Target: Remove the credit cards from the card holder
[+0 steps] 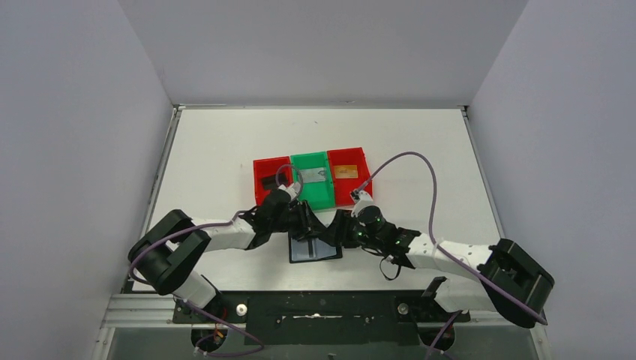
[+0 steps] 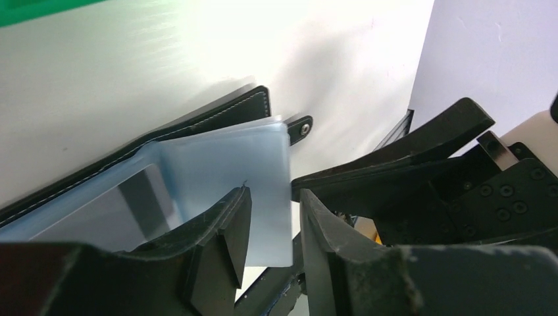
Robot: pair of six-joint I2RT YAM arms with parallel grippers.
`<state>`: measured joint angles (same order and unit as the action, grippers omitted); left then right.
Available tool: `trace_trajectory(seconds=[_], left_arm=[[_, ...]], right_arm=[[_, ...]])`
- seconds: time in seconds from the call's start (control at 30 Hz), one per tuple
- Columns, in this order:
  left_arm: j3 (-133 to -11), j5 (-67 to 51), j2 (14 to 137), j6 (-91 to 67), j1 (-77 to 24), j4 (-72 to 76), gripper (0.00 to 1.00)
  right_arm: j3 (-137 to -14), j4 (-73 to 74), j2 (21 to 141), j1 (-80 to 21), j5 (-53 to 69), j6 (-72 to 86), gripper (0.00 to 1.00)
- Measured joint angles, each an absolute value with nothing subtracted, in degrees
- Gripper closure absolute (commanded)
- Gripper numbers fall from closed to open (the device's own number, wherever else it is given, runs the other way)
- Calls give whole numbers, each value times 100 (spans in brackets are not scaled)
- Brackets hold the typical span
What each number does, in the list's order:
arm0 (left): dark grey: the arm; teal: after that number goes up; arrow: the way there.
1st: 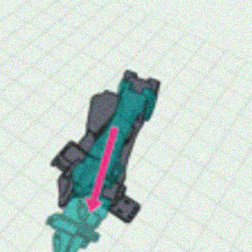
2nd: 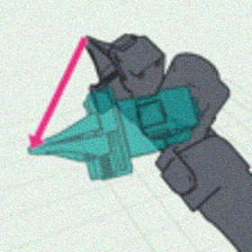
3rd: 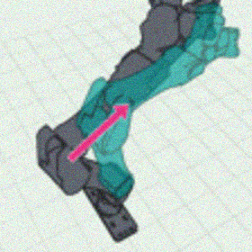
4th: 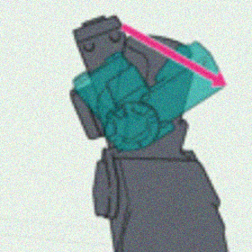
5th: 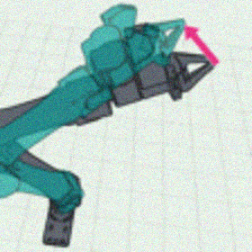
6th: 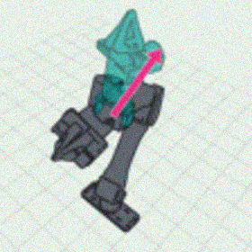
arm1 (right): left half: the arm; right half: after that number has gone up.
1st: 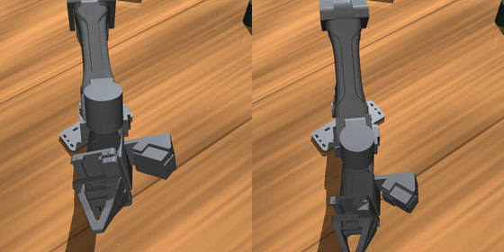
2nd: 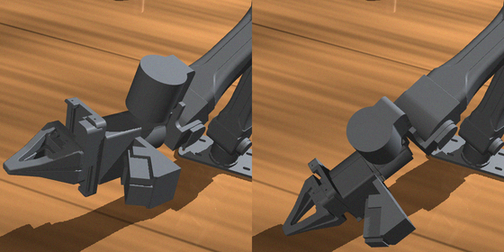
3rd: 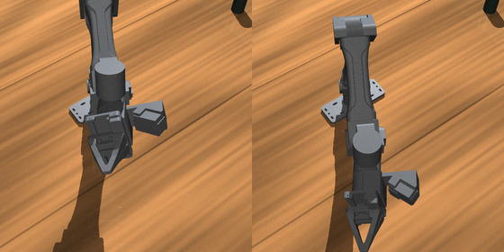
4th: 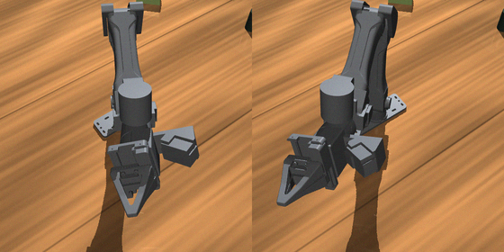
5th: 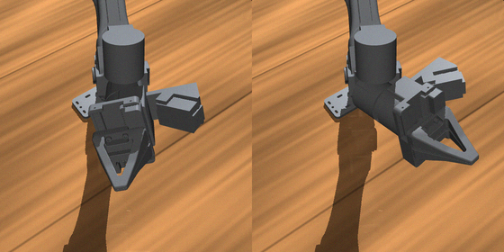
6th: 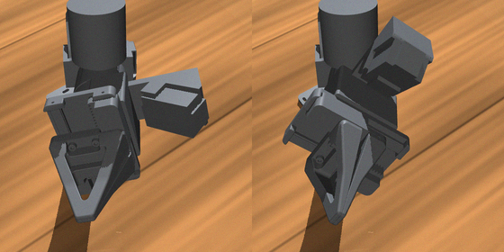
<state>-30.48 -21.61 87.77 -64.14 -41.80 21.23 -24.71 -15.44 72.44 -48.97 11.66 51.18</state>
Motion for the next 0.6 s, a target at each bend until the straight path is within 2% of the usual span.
trace_trajectory(seconds=[0.13, 0.33, 0.6], left_arm=[[-3288, -2165, 8884, -6344, -4281, 2115, 59], [-3529, -2228, 9087, -6167, -4372, 2014, 57], [-3778, -2093, 9089, -5732, -4453, 1162, 55]], right_arm=[[-2471, -906, 6606, -4939, 613, 5113, 54], [-2475, -502, 5907, -4969, -54, 5107, 62], [-2685, -617, 6042, -5059, -78, 4952, 71]])
